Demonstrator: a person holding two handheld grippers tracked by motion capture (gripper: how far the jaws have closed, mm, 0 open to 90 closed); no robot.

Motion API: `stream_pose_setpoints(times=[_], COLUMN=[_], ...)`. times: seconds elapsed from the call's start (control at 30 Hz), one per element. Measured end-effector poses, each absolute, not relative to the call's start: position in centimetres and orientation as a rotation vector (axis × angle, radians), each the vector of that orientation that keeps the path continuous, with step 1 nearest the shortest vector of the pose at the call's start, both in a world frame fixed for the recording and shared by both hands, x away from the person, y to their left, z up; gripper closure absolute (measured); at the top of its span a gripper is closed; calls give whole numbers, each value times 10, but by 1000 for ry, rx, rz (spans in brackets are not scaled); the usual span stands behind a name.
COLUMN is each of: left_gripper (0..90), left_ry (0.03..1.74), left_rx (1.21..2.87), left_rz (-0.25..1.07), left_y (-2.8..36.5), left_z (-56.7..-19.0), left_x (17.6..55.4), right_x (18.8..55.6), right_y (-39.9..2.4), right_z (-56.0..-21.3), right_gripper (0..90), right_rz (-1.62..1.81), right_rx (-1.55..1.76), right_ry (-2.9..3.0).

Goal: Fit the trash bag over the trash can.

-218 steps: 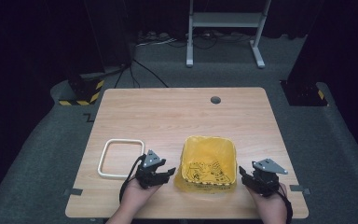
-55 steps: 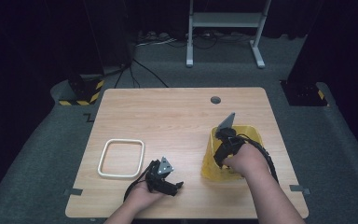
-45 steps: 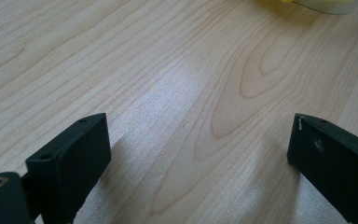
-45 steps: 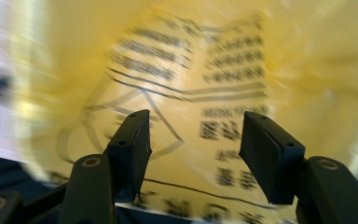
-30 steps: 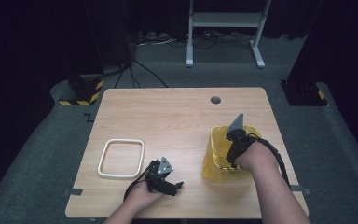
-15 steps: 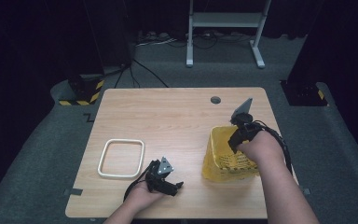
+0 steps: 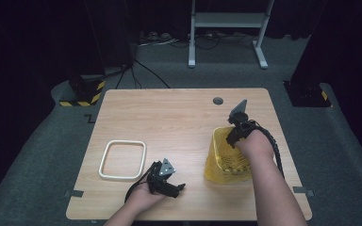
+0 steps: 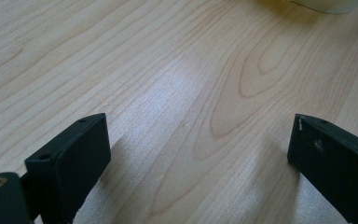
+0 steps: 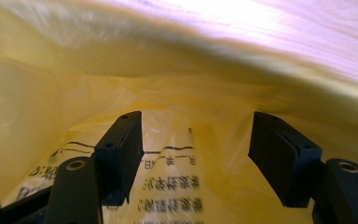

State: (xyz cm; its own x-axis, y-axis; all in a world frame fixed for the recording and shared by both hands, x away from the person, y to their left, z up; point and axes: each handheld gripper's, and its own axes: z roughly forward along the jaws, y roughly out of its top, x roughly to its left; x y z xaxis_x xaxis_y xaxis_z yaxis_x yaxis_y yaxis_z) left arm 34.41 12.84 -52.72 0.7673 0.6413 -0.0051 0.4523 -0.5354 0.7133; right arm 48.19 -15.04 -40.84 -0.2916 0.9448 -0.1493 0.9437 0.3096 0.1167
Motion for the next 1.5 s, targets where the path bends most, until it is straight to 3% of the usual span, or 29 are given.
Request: stream_pose_setpoints(times=[0.13, 0.37, 0.73, 1.1, 1.5], left_gripper=[58, 57, 56, 56, 51], left_ry=[812, 814, 818, 821, 817], left_rx=[2229, 2232, 2227, 2225, 2230], left_rz=[334, 337, 339, 338, 321], left_y=[128, 128, 128, 128, 129], left_z=[-527, -527, -527, -528, -527], left_x=[344, 344, 344, 344, 345], right_x=[479, 463, 439, 432, 426], right_y=[-147, -152, -209, -269, -277], right_z=[-407, -362, -325, -365, -403], right_gripper=[348, 343, 374, 353, 351], right_rz=[22, 114, 166, 219, 394], right_rx=[1726, 1688, 1768, 1879, 1771], right_ry=[2391, 2379, 2296, 2195, 2252])
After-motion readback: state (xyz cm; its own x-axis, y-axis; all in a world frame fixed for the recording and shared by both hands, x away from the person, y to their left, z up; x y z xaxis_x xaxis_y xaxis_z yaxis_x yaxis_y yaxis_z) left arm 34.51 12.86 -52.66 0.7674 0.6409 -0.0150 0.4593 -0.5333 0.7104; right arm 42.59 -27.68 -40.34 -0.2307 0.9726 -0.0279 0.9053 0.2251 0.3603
